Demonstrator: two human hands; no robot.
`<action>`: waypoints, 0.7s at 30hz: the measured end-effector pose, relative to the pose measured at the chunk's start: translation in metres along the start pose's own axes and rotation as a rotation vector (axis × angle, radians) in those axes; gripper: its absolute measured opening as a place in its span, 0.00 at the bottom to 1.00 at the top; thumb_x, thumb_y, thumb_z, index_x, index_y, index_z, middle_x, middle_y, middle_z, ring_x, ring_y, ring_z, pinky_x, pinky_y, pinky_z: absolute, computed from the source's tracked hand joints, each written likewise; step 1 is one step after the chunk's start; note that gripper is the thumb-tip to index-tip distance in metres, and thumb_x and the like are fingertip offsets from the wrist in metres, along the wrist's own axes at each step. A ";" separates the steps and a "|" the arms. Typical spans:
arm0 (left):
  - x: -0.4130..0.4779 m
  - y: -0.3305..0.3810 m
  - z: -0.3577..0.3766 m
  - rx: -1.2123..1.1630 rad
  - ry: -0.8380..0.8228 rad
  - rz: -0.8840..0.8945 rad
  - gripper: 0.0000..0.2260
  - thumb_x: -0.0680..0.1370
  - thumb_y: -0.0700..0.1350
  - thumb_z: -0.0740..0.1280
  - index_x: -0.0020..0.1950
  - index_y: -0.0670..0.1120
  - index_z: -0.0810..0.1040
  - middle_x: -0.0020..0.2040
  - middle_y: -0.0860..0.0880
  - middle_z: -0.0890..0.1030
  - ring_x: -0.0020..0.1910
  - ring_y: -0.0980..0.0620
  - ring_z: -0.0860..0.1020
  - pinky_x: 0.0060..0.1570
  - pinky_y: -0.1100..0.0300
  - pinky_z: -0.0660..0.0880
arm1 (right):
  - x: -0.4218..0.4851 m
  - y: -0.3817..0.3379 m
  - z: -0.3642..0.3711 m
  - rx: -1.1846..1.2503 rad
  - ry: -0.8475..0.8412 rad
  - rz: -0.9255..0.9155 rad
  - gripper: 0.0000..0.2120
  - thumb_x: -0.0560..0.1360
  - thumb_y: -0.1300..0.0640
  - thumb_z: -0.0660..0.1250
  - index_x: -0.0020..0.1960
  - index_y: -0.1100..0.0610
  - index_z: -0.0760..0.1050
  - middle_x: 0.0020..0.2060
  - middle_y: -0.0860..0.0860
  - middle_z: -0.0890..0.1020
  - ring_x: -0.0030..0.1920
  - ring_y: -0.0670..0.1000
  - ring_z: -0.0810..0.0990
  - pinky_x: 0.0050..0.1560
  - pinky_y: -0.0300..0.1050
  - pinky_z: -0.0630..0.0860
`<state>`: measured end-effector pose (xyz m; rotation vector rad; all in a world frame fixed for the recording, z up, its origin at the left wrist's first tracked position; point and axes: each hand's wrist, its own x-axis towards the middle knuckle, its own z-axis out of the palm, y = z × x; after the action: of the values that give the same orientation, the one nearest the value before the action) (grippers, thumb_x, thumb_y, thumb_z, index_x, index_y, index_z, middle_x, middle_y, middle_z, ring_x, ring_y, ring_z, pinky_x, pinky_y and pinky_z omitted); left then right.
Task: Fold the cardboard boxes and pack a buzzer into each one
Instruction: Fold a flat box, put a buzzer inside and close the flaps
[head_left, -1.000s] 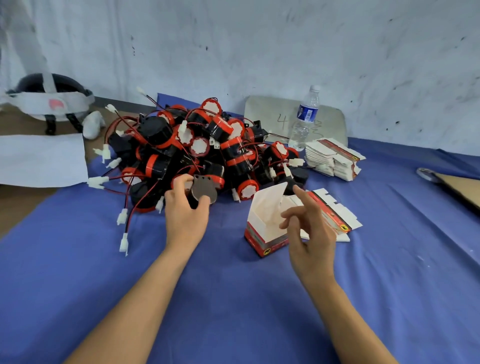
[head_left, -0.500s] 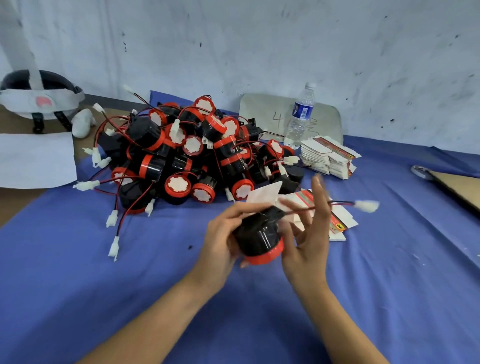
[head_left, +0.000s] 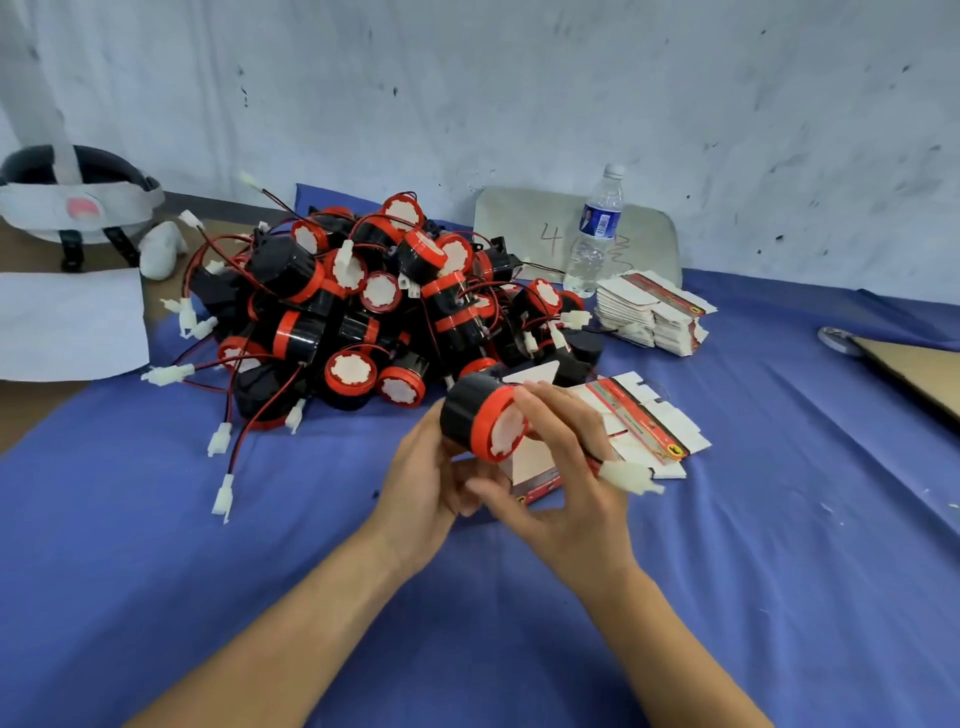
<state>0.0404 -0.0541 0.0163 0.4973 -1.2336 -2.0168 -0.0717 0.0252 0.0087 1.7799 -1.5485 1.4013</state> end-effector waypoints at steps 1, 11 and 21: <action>0.001 0.000 -0.001 0.069 -0.006 0.041 0.16 0.83 0.50 0.54 0.54 0.47 0.81 0.37 0.44 0.81 0.30 0.50 0.77 0.25 0.62 0.70 | -0.001 0.001 0.000 0.012 0.012 0.031 0.28 0.71 0.50 0.73 0.67 0.55 0.68 0.63 0.48 0.71 0.64 0.54 0.74 0.67 0.42 0.68; -0.001 -0.025 -0.006 0.753 0.241 0.598 0.32 0.67 0.63 0.71 0.68 0.66 0.63 0.62 0.67 0.66 0.60 0.60 0.72 0.53 0.72 0.70 | 0.002 0.008 -0.011 0.158 0.349 0.415 0.24 0.68 0.53 0.71 0.63 0.56 0.73 0.57 0.54 0.75 0.58 0.47 0.75 0.49 0.36 0.77; 0.015 -0.046 -0.015 0.865 0.034 0.363 0.49 0.70 0.47 0.77 0.69 0.78 0.43 0.59 0.66 0.77 0.57 0.70 0.74 0.48 0.80 0.68 | -0.001 0.020 -0.005 -0.208 -0.391 0.492 0.14 0.75 0.58 0.70 0.61 0.56 0.80 0.55 0.56 0.79 0.53 0.56 0.79 0.52 0.34 0.67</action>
<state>0.0230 -0.0604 -0.0307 0.6345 -1.9882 -1.1028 -0.0916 0.0238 0.0040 1.6808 -2.3692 1.0597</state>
